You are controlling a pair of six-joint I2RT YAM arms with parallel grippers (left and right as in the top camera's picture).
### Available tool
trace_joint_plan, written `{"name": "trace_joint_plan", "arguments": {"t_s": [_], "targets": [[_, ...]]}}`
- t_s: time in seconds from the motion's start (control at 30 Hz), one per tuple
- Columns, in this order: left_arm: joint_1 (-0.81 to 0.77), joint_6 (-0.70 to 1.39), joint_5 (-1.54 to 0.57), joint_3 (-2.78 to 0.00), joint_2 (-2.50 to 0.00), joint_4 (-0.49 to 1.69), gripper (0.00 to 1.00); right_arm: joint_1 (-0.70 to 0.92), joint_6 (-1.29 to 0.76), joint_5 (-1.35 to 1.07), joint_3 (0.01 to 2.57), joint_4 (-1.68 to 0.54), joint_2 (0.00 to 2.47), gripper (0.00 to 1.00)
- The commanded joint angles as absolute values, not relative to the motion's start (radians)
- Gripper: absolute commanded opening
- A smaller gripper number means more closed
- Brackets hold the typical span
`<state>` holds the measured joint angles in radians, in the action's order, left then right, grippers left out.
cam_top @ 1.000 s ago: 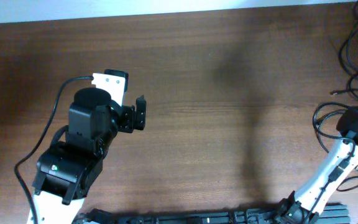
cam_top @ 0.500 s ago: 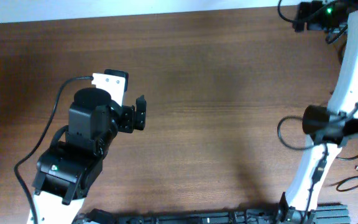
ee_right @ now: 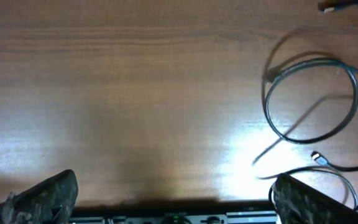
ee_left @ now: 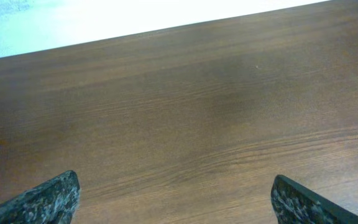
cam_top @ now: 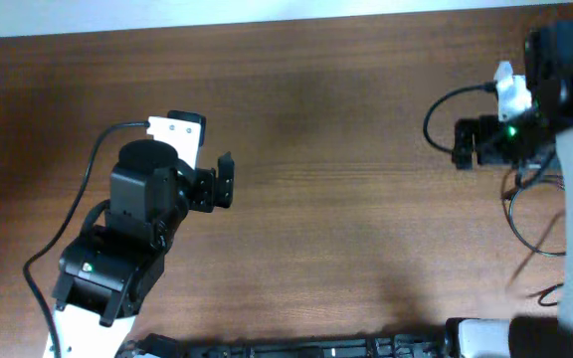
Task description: Untangle cables
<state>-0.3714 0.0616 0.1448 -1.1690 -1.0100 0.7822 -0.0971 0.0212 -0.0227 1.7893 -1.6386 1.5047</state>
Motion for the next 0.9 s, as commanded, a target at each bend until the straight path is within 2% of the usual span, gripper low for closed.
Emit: {"name": "trace_joint_plan", "arguments": {"t_s": [0.0,0.3,0.87], "targets": [[-0.371,0.064,0.135,-1.181,-1.011,0.780,0.99,-0.091,-0.002,-0.016,1.731,-1.599,1.458,1.00],[-0.371,0.064,0.135,-1.181,-1.011,0.780,0.99,-0.091,-0.017,-0.022,1.692,-1.430,1.461,1.00],[-0.371,0.064,0.135,-1.181,-1.011,0.780,0.99,-0.091,-0.016,-0.025,1.692,-1.413,1.461,1.00]]}}
